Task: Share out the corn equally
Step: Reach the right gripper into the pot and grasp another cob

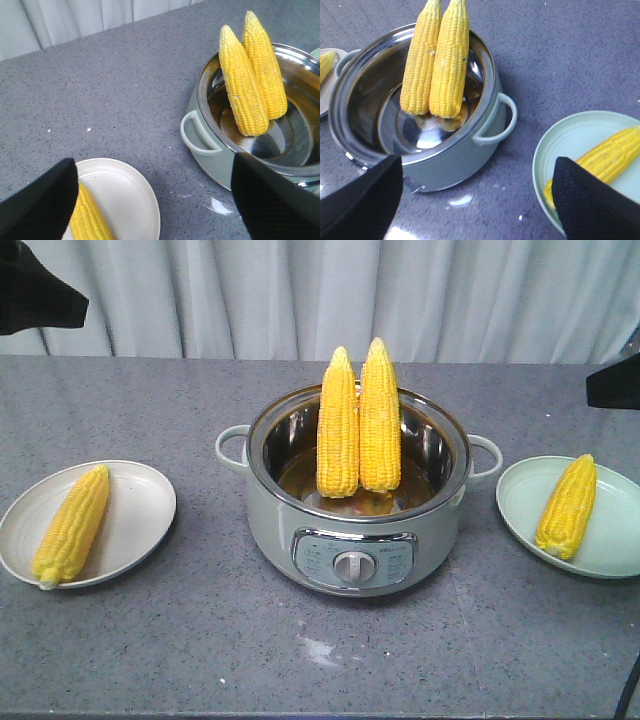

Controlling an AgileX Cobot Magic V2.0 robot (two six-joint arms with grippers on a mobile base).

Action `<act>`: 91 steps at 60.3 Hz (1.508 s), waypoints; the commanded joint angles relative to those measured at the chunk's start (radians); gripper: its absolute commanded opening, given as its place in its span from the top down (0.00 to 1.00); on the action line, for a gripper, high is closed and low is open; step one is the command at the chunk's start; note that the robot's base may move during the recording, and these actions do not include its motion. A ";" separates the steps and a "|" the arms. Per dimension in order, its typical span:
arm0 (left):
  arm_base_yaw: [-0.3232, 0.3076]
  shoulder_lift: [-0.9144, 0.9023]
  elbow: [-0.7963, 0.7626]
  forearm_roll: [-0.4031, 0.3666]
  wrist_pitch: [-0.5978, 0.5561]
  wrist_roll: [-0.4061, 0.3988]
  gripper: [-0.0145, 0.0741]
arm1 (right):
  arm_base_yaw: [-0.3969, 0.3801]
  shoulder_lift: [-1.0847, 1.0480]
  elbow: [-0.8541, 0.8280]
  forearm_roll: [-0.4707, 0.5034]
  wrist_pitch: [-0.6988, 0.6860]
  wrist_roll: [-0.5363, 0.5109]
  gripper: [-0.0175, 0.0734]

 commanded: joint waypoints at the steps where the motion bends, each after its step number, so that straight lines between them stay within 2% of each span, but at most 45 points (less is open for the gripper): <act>1: -0.002 -0.036 -0.001 -0.037 -0.083 0.002 0.17 | 0.056 0.028 -0.024 0.047 -0.105 -0.049 0.17; 14: -0.002 -0.036 -0.003 -0.037 -0.095 0.002 0.17 | 0.261 0.214 -0.143 0.040 -0.297 -0.091 0.17; 26: -0.002 -0.036 -0.003 -0.037 -0.093 0.002 0.17 | 0.357 0.457 -0.370 0.040 -0.299 -0.067 0.17; 43: -0.002 -0.036 -0.003 -0.037 -0.090 0.002 0.17 | 0.369 0.691 -0.568 0.047 -0.261 -0.063 0.17; 64: -0.002 -0.036 -0.003 -0.037 -0.089 0.002 0.17 | 0.369 0.781 -0.588 0.091 -0.290 -0.081 0.18; 83: -0.002 -0.036 -0.003 -0.036 -0.090 0.002 0.17 | 0.369 0.807 -0.588 0.183 -0.302 -0.146 0.30; 91: -0.002 -0.036 -0.003 -0.036 -0.090 0.002 0.17 | 0.369 0.812 -0.588 0.189 -0.302 -0.149 0.39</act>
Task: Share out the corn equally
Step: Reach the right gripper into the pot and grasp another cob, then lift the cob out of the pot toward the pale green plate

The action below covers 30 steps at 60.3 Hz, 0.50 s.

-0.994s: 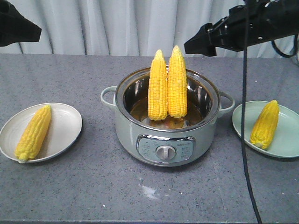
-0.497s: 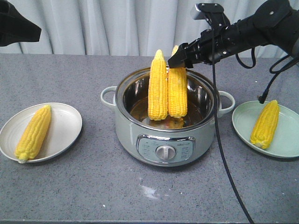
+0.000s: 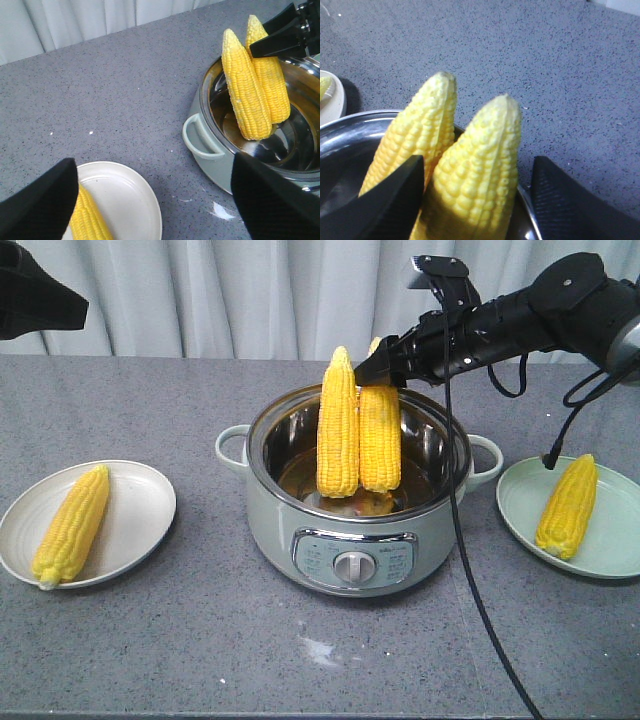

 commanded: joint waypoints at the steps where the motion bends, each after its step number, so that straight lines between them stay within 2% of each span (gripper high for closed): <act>1: -0.002 -0.026 -0.023 -0.033 -0.062 -0.001 0.17 | 0.000 -0.054 -0.033 0.052 -0.036 -0.015 0.41; 17: -0.002 -0.026 -0.023 -0.033 -0.062 -0.001 0.17 | 0.000 -0.057 -0.033 0.093 -0.024 -0.016 0.67; 30: -0.002 -0.026 -0.023 -0.033 -0.064 -0.001 0.17 | -0.002 -0.122 -0.033 0.084 0.002 -0.014 0.70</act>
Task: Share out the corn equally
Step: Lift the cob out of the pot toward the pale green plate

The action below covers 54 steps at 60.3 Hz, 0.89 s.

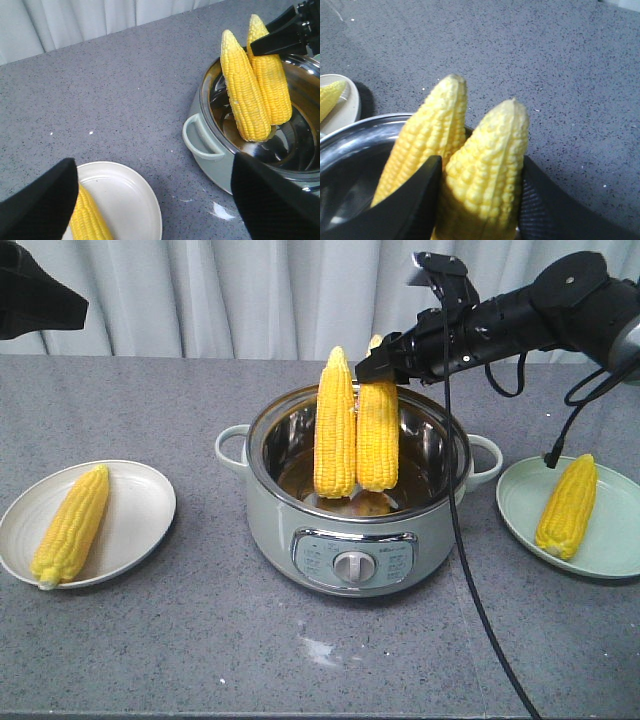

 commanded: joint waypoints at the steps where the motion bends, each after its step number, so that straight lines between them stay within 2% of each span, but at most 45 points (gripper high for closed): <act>1: -0.002 -0.026 -0.023 -0.033 -0.064 -0.001 0.17 | -0.002 -0.112 -0.033 0.046 -0.017 -0.009 0.70; 9: -0.002 -0.026 -0.023 -0.033 -0.064 -0.001 0.17 | -0.004 -0.203 -0.033 -0.010 -0.003 0.038 0.70; 16: -0.002 -0.026 -0.023 -0.033 -0.064 -0.001 0.17 | -0.004 -0.299 -0.033 -0.115 0.015 0.112 0.70; 23: -0.002 -0.026 -0.023 -0.033 -0.064 -0.001 0.17 | -0.033 -0.397 -0.033 -0.162 0.084 0.148 0.69; 30: -0.002 -0.026 -0.023 -0.033 -0.064 -0.001 0.17 | -0.112 -0.480 -0.033 -0.133 0.208 0.148 0.69; 39: -0.002 -0.026 -0.023 -0.033 -0.070 -0.001 0.17 | -0.259 -0.574 -0.033 -0.097 0.374 0.151 0.68; 46: -0.002 -0.026 -0.023 -0.033 -0.070 -0.001 0.17 | -0.364 -0.661 0.017 -0.105 0.374 0.177 0.68; 54: -0.002 -0.025 -0.023 -0.033 -0.070 -0.001 0.17 | -0.454 -0.759 0.149 -0.105 0.356 0.170 0.68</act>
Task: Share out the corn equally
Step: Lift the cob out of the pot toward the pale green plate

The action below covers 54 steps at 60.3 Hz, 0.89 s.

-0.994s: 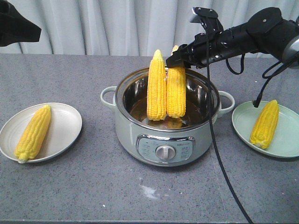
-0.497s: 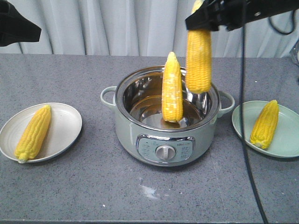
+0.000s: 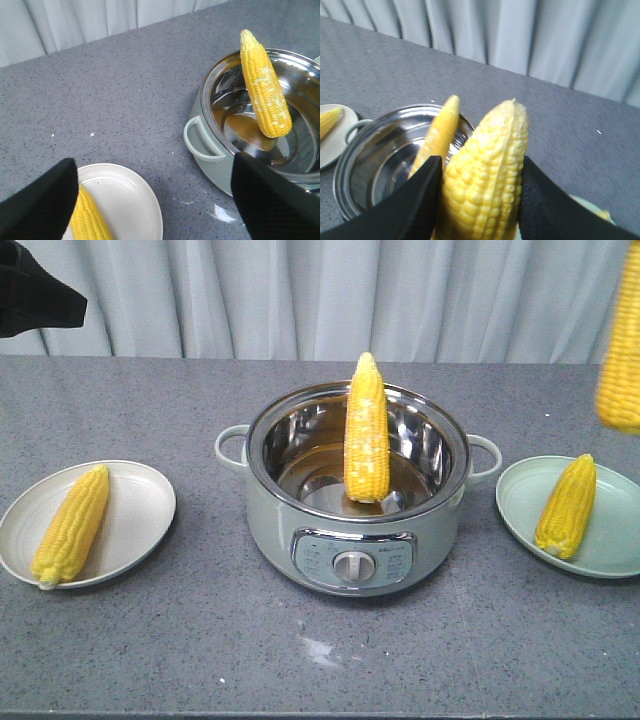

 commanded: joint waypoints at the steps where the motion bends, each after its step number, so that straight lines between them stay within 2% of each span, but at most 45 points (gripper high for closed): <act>1: -0.002 -0.025 -0.023 -0.033 -0.063 -0.001 0.17 | -0.056 -0.084 0.066 0.039 0.002 -0.004 0.68; 5: -0.002 -0.025 -0.023 -0.033 -0.063 -0.001 0.17 | -0.077 -0.131 0.138 0.042 -0.036 -0.010 0.68; 16: -0.003 -0.024 -0.023 -0.044 -0.062 0.000 0.17 | -0.076 -0.207 0.277 0.038 -0.098 -0.034 0.67; 20: -0.006 -0.024 -0.023 -0.076 -0.062 0.009 0.17 | -0.076 -0.213 0.298 0.038 -0.099 -0.034 0.67; 25: -0.026 -0.014 -0.023 -0.147 -0.062 0.061 0.17 | -0.076 -0.213 0.303 0.040 -0.104 -0.034 0.67; 30: -0.063 0.018 -0.023 -0.223 -0.065 0.106 0.17 | -0.076 -0.213 0.303 0.042 -0.125 -0.031 0.67; 35: -0.104 0.064 -0.023 -0.266 -0.088 0.133 0.17 | -0.076 -0.213 0.303 0.042 -0.129 -0.031 0.67; 54: -0.276 0.291 -0.027 -0.330 -0.292 0.170 0.17 | -0.076 -0.213 0.303 0.042 -0.120 -0.026 0.67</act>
